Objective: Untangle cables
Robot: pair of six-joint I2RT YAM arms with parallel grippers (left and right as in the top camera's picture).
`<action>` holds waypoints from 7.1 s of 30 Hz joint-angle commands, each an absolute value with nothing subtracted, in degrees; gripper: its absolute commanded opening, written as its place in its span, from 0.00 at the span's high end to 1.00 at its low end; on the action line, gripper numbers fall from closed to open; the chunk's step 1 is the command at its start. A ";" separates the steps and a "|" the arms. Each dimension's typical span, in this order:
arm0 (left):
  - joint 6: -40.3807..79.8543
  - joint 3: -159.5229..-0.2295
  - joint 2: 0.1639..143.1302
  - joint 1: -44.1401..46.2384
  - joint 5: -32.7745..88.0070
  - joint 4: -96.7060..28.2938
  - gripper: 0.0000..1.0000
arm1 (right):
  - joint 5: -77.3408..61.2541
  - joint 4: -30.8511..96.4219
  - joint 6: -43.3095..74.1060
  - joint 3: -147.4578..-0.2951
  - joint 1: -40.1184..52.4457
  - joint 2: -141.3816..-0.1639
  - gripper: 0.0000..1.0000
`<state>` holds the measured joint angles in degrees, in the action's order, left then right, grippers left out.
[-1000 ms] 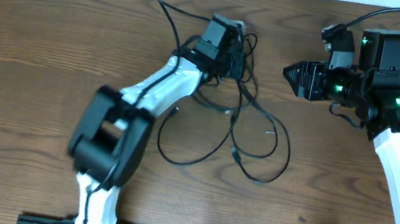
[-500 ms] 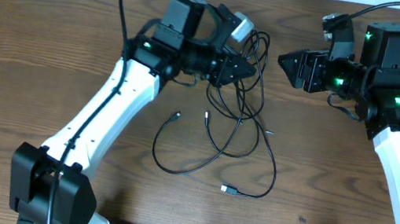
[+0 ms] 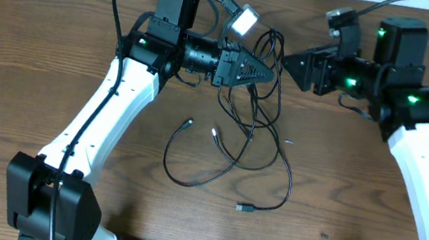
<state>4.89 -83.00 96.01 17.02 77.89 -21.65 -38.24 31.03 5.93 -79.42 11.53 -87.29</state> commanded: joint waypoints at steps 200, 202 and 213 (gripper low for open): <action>25.15 -83.48 102.85 16.47 62.61 -7.62 0.92 | -36.62 17.93 33.82 -79.81 11.35 -94.91 0.62; 25.28 -83.48 102.85 16.47 62.61 -7.62 0.93 | -35.20 17.65 36.12 -79.81 12.21 -95.00 0.62; 26.00 -83.48 102.85 16.47 67.57 -7.57 0.93 | -34.85 12.12 38.96 -79.81 16.88 -98.08 0.54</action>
<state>26.55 -83.26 103.02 16.38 64.31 -7.97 -35.31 12.05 37.21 -79.40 16.05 -96.86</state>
